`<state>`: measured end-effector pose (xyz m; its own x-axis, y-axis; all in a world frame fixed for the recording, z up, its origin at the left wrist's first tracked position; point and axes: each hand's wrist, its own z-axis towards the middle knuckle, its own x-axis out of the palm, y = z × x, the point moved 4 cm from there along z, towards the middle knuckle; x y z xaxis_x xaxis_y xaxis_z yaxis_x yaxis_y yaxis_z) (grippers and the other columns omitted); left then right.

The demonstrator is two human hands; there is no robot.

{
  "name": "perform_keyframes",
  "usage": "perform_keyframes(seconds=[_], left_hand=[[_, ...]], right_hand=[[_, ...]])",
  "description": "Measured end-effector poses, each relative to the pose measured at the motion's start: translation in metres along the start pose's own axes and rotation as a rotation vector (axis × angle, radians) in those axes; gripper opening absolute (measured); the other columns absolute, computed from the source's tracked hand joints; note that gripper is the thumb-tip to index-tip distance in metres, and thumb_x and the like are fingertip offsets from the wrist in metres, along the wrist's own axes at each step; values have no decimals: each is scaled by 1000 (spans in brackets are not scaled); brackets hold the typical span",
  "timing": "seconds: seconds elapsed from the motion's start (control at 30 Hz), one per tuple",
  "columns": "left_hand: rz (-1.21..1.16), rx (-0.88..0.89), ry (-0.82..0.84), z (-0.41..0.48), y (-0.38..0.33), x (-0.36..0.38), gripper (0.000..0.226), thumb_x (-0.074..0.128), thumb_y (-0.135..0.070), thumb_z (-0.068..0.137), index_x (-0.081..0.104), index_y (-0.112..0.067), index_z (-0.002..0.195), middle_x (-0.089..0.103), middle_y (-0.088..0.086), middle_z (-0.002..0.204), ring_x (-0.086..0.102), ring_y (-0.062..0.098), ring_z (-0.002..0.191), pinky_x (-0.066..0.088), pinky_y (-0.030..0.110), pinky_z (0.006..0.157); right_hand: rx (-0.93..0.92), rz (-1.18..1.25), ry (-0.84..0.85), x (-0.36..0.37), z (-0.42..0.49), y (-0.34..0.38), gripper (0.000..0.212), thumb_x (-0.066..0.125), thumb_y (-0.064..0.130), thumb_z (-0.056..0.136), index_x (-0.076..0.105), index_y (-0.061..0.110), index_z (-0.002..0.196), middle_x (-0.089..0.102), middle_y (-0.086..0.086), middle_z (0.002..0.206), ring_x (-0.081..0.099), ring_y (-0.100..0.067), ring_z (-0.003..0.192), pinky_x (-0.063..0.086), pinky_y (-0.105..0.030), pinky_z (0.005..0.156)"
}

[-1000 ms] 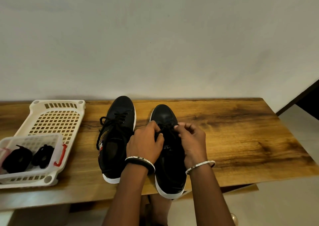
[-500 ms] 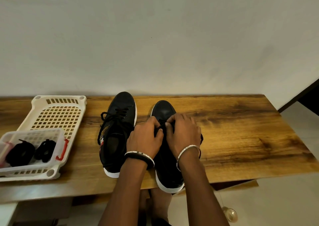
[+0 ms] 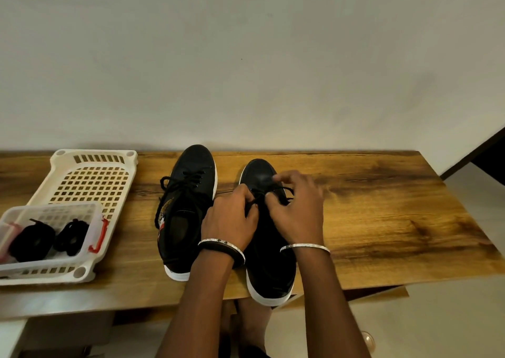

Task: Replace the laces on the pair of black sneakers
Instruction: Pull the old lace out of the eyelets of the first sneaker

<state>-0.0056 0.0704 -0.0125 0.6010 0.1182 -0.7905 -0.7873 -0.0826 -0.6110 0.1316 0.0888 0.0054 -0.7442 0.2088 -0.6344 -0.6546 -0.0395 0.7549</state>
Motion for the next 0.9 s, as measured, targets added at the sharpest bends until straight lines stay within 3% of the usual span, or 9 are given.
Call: perform_keyframes(seconds=[0.1,0.27,0.4,0.5,0.57,0.63,0.7,0.8,0.9], left_hand=[[-1,3,3,0,0,0,7,58,-33,94,53,-28,95,56,-6,73,61,21,70,54,36,61],[6,-4,-6,0,0,0,7,58,-33,94,55,-28,98,56,-6,74,60,20,70,48,31,59],[-3,-12,1,0,1,-1,7,59,-33,94,54,-29,97,56,-7,72,61,19,69,49,32,59],[-20,-13,19,-1,1,0,7,58,-34,95,54,-29,96,59,-6,73,63,19,66,55,36,62],[-30,-14,24,0,1,0,7,58,-34,95,53,-29,95,60,-5,71,64,19,63,57,38,63],[-30,-14,27,0,1,0,7,58,-34,95,53,-30,95,59,-5,69,65,20,62,57,40,64],[-25,-15,27,0,1,0,7,58,-34,95,52,-30,95,58,-5,69,65,20,62,57,41,63],[-21,-11,31,0,1,0,6,57,-33,95,52,-31,96,59,-4,71,65,22,62,58,42,63],[-15,-6,32,0,1,0,6,57,-34,94,52,-30,95,61,-3,74,66,23,64,58,42,64]], right_hand=[[-57,-352,137,9,-6,3,23,68,28,86,65,36,107,56,9,124,42,-21,122,41,-42,98],[-92,-387,79,12,-7,4,8,63,32,94,65,35,101,60,16,116,43,-15,119,33,-38,95],[93,122,-104,7,-5,-6,4,61,28,95,62,28,91,66,11,101,58,-13,102,45,-36,86],[511,652,-249,-3,-2,-25,5,62,18,95,64,15,98,70,0,98,65,-16,86,48,-29,71],[629,651,-240,-3,-5,-35,7,61,17,93,62,12,98,68,-1,91,62,-18,77,49,-32,67],[474,342,-228,-6,-2,-34,16,66,18,86,55,19,97,63,3,95,60,-19,87,50,-42,90],[243,131,-197,-9,1,-21,36,73,17,79,51,24,106,59,7,107,52,-12,100,35,-36,105],[10,-7,-23,-2,0,0,34,73,20,77,61,28,108,57,9,115,45,-14,113,23,-21,89],[-48,-267,129,11,-5,1,26,72,23,82,66,32,106,55,7,123,42,-21,122,40,-34,98]])
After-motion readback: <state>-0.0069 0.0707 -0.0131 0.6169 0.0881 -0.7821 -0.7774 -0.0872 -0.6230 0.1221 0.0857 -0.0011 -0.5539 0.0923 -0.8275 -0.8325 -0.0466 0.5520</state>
